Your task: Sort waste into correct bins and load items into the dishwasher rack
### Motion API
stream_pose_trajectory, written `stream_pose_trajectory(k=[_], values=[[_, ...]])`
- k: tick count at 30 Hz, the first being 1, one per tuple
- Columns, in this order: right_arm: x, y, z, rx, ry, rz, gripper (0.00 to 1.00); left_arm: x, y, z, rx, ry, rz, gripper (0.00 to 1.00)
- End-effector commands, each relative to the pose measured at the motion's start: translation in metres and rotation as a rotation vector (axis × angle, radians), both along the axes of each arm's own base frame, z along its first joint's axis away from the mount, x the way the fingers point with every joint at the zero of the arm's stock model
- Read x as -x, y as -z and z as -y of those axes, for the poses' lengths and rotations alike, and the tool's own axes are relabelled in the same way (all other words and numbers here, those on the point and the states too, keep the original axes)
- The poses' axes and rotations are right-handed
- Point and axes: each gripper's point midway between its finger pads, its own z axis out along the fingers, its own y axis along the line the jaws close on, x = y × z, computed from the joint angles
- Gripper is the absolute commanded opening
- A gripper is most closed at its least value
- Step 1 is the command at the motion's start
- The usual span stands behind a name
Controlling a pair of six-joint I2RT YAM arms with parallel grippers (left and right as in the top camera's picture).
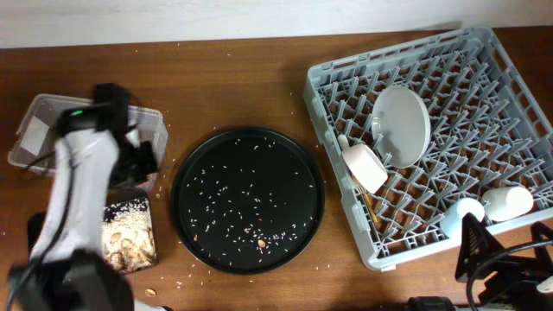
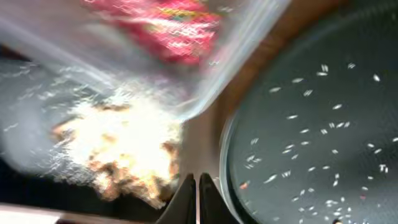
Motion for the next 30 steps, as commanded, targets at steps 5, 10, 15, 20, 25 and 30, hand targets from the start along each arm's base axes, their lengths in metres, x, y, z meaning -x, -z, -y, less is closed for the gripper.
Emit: stream_pose_trajectory(k=[5,10,15,20,25,30], values=[[0.000,-0.002,0.000,0.003,0.000,0.008,0.99,0.106,-0.052,-0.132,-0.048,-0.644,0.073,0.04],[0.000,-0.002,0.000,0.003,0.000,0.008,0.99,0.156,0.018,-0.159,-0.002,-0.954,0.015,0.01],[0.000,-0.002,0.000,0.003,0.000,0.008,0.99,0.126,0.077,-0.155,0.087,-0.846,0.183,0.00],[0.000,-0.002,0.000,0.003,0.000,0.008,0.98,0.089,0.094,-0.161,0.112,-0.784,0.393,0.00],[0.000,-0.002,0.000,0.003,0.000,0.008,0.99,0.061,0.100,-0.161,0.076,-0.699,0.492,0.00],[0.000,-0.002,0.000,0.003,0.000,0.008,0.99,0.045,0.133,-0.156,0.110,-0.660,0.458,0.00]])
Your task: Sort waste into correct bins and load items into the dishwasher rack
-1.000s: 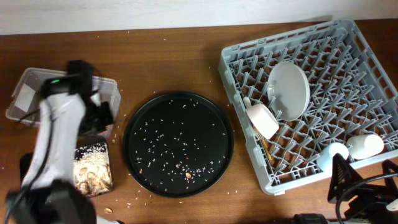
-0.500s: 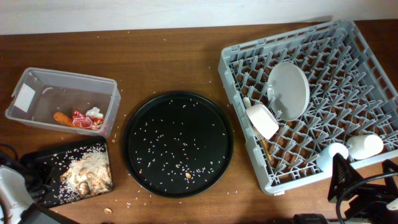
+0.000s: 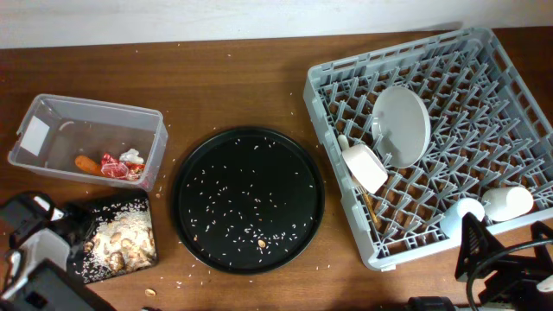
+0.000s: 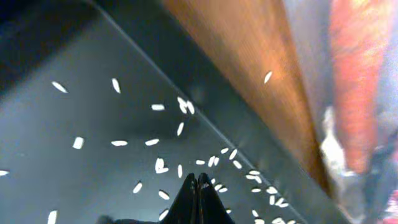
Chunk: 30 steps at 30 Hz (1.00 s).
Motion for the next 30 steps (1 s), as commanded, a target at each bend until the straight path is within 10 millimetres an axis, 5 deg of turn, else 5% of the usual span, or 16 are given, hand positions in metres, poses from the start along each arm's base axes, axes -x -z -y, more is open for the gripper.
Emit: stream_pose_trajectory(k=[1,6,10,13,16,19,21,24,25,26,27,28,30], values=[[0.001,-0.002,0.000,0.003,0.000,0.008,0.99,-0.013,0.020,0.010,0.027,0.061,0.004,0.00],[0.001,-0.001,0.000,0.003,0.000,0.007,0.99,-0.075,0.011,0.054,-0.021,0.330,0.149,0.00],[0.001,-0.002,0.000,0.003,0.000,0.008,0.99,-0.083,0.010,0.072,-0.014,0.388,0.155,0.00],[0.001,-0.002,0.000,0.003,0.000,0.008,0.99,-0.090,-0.014,0.075,-0.029,0.407,0.220,0.00],[0.001,-0.001,0.000,0.003,0.000,0.007,0.99,-0.085,-0.062,0.073,-0.101,0.399,0.268,0.03],[0.001,-0.002,0.000,0.003,0.000,0.008,0.99,-0.068,-0.131,0.088,-0.128,0.426,0.316,0.10],[0.001,-0.002,0.000,0.003,0.000,0.008,0.99,-0.061,-0.191,0.134,-0.125,0.679,0.436,0.11],[0.001,-0.002,0.000,0.003,0.000,0.008,0.99,-0.044,-0.248,0.180,-0.187,0.922,0.440,0.14],[0.001,-0.001,0.000,0.003,0.000,0.007,0.99,-0.035,-0.269,0.199,-0.219,1.027,0.434,0.22],[0.001,-0.002,0.000,0.003,0.000,0.008,0.98,-0.025,-0.286,0.210,-0.267,1.079,0.394,0.42],[0.001,-0.002,0.000,0.003,0.000,0.008,0.99,-0.011,-0.297,0.211,-0.318,1.081,0.316,0.80],[0.001,-0.002,0.000,0.003,0.000,0.008,0.99,0.000,-0.301,0.209,-0.339,1.076,0.258,0.99],[0.001,-0.002,0.000,0.003,0.000,0.008,0.99,0.027,-0.310,0.205,-0.370,1.058,0.175,1.00]])
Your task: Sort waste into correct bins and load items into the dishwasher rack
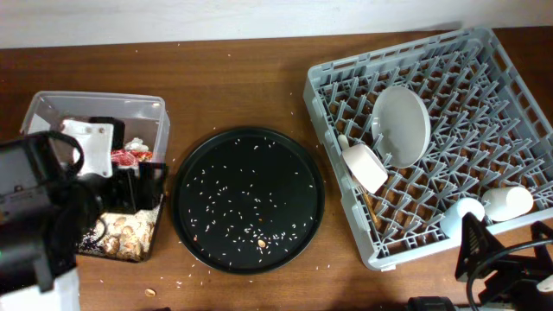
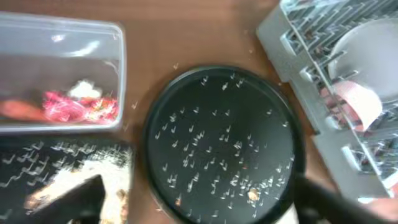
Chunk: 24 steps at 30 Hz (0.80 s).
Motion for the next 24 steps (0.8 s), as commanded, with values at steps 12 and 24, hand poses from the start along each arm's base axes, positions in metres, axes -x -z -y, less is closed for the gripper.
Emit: stream_pose_trajectory(k=[12,24], values=[[0.000,-0.001,0.000,0.003,0.000,0.005,0.99,0.052,-0.016,-0.026,-0.232,-0.093,-0.030,0.99],[-0.066,0.112,-0.039,0.004,-0.253,0.216,0.99,0.052,-0.016,-0.026,-0.232,-0.093,-0.030,0.99]])
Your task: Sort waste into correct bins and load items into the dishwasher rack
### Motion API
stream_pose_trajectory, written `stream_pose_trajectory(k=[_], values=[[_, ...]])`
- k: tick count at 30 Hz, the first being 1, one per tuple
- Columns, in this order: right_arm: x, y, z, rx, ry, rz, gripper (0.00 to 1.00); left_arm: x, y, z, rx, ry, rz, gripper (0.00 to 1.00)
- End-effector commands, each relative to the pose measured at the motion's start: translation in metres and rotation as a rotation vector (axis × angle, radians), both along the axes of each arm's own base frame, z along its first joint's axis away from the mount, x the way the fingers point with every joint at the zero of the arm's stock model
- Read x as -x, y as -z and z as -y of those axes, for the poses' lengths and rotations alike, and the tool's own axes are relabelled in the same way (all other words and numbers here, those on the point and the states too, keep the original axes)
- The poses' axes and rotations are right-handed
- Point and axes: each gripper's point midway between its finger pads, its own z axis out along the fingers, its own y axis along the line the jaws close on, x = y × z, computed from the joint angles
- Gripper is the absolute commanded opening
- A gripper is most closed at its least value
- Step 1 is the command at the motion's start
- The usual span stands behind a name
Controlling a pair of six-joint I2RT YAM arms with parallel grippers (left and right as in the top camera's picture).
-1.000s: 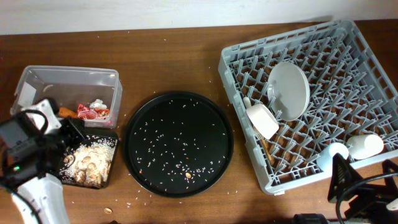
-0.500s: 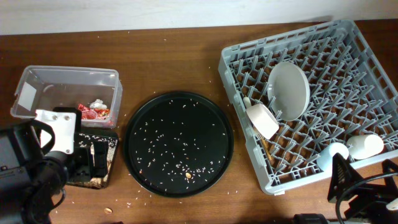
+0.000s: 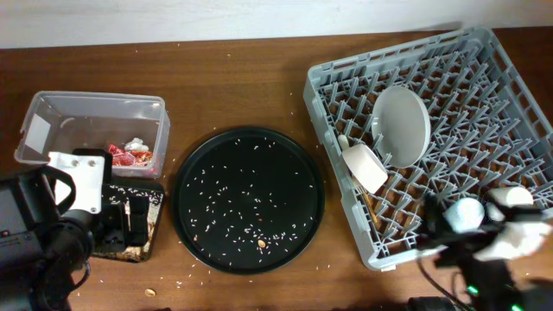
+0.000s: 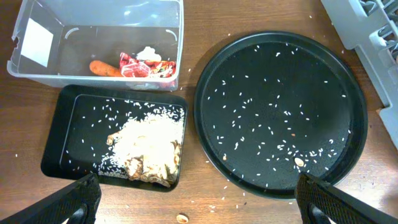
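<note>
A round black plate [image 3: 248,199] [image 4: 281,112] strewn with rice grains lies mid-table. Left of it a clear bin [image 3: 34,111] [image 4: 37,43] holds a carrot [image 4: 104,68] and red wrappers [image 4: 148,65]. In front of the bin a black rectangular tray [image 4: 69,134] carries rice and food scraps [image 4: 149,149]. My left gripper [image 4: 199,188] hangs high above the tray and plate, open wide and empty. The grey dishwasher rack [image 3: 328,86] at right holds a white plate [image 3: 401,126] and a cup [image 3: 365,167]. My right arm [image 3: 484,238] is blurred at the rack's front edge, its jaws unreadable.
Two small white cups [image 3: 469,210] sit at the rack's front right, partly behind the blurred right arm. Loose rice and a nut shell [image 4: 181,218] lie on the wooden table in front of the tray. My left arm [image 3: 43,233] covers most of the tray from overhead.
My left gripper has drawn back toward the table's front and now looks down on the whole bin, tray and plate, still open. My right arm, still before, is now blurred over the rack's front edge.
First my left gripper was shut, low between the tray, the bin and the plate's rim. Then it was shut low over the rice-strewn tray beside the bin. Later it stood open, high above bin and plate. Now it is open above the tray's front, and the right arm has shifted.
</note>
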Motion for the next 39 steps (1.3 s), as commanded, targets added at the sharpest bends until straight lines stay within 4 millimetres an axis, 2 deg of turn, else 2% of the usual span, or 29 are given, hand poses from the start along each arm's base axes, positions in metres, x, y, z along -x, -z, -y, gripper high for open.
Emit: stream_pose_trajectory(k=[1,4,10,12,23,28,29,30,31,33,34,36,39], values=[[-0.018,0.066,-0.031,0.022,-0.198,0.006,0.99,0.001,-0.003,0.000,-0.017,0.012,0.009,1.00],[-0.028,0.115,-0.041,0.019,-0.262,0.062,0.99,0.001,-0.003,0.000,-0.017,0.012,0.009,0.99],[-0.051,0.173,-0.042,0.012,-0.276,0.034,0.99,0.001,-0.003,0.000,-0.016,0.012,0.009,0.99],[-0.058,0.171,-0.042,0.028,-0.275,0.120,0.99,0.001,-0.003,0.000,-0.017,0.012,0.009,1.00],[-0.058,0.172,-0.042,0.028,-0.275,0.118,0.99,0.001,-0.003,0.001,-0.016,0.016,0.009,0.99],[-0.058,0.172,-0.042,0.028,-0.275,0.118,0.99,0.008,-0.009,0.018,-0.022,0.098,0.044,1.00],[-0.058,0.172,-0.042,0.028,-0.275,0.118,0.99,0.012,-0.010,0.008,-0.082,0.070,0.049,0.99],[-0.058,0.172,-0.042,0.028,-0.275,0.118,0.99,0.013,-0.013,0.000,-0.121,0.037,0.066,0.99],[-0.058,0.172,-0.042,0.028,-0.275,0.118,0.99,0.012,-0.018,0.001,-0.124,0.041,0.102,0.99],[-0.058,0.172,-0.042,0.028,-0.275,0.118,0.99,-0.007,-0.031,0.019,-0.106,0.123,0.292,0.99],[-0.058,0.172,-0.042,0.028,-0.275,0.118,0.98,-0.018,-0.028,0.033,-0.088,0.185,0.396,0.99],[-0.058,0.172,-0.042,0.028,-0.275,0.118,0.99,-0.030,-0.006,0.055,-0.066,0.274,0.551,0.99],[-0.058,0.172,-0.042,0.028,-0.275,0.118,0.99,-0.032,0.033,0.067,-0.057,0.318,0.669,0.99]])
